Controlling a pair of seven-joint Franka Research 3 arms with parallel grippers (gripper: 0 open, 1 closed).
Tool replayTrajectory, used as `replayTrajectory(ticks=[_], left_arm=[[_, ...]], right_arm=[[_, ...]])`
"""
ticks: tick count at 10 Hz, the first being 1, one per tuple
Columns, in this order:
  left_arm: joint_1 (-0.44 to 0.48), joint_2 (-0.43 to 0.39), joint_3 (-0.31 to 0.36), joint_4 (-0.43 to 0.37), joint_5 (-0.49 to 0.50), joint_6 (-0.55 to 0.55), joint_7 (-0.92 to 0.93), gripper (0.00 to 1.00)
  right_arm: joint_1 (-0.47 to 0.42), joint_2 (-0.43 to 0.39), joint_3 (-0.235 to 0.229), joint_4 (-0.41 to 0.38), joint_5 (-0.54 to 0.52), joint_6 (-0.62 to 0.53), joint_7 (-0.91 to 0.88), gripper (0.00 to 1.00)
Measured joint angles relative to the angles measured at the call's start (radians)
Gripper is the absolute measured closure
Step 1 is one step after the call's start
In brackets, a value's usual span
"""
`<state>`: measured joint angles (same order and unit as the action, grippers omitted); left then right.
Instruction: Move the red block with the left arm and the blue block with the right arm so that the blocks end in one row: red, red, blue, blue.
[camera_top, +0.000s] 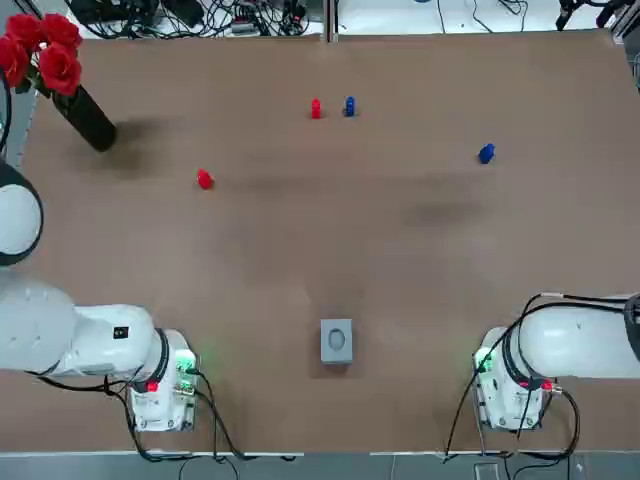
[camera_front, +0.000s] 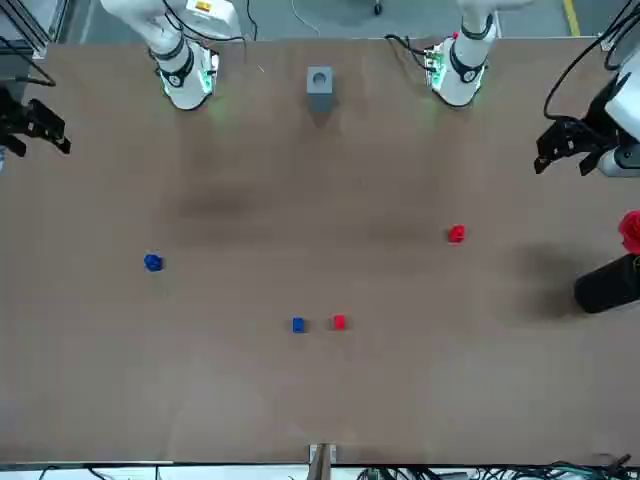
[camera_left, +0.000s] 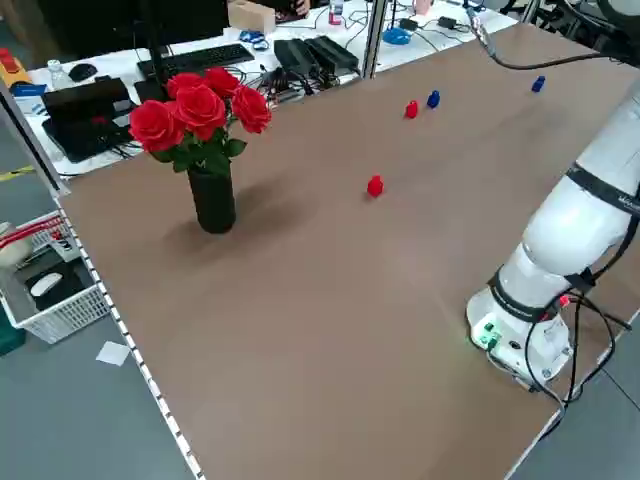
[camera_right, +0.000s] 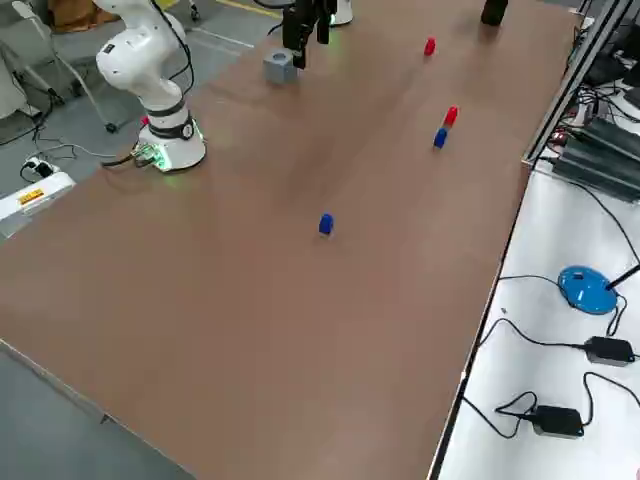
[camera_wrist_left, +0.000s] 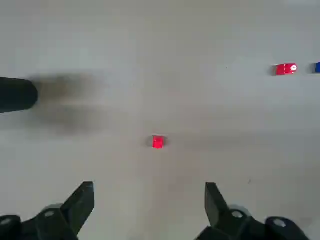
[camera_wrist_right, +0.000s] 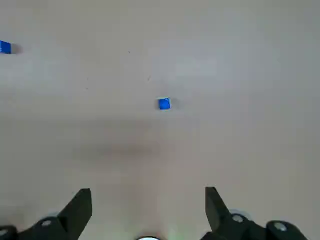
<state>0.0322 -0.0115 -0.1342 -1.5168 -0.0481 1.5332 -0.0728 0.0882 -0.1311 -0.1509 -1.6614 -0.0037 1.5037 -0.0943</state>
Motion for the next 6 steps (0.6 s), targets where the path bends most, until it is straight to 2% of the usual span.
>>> replayTrajectory(ticks=[4,6], left_arm=[[0.0,0.0,0.0,0.0,0.0,0.0,0.002,0.02],[0.001,0.0,0.002,0.001,0.0,0.0,0.003,0.02]], right_arm=[[0.0,-0.003,0.0,-0.013,0.0,0.014,0.0,0.0],[0.0,-0.002,-0.001,-0.081,0.0,0.105,0.0,0.0]])
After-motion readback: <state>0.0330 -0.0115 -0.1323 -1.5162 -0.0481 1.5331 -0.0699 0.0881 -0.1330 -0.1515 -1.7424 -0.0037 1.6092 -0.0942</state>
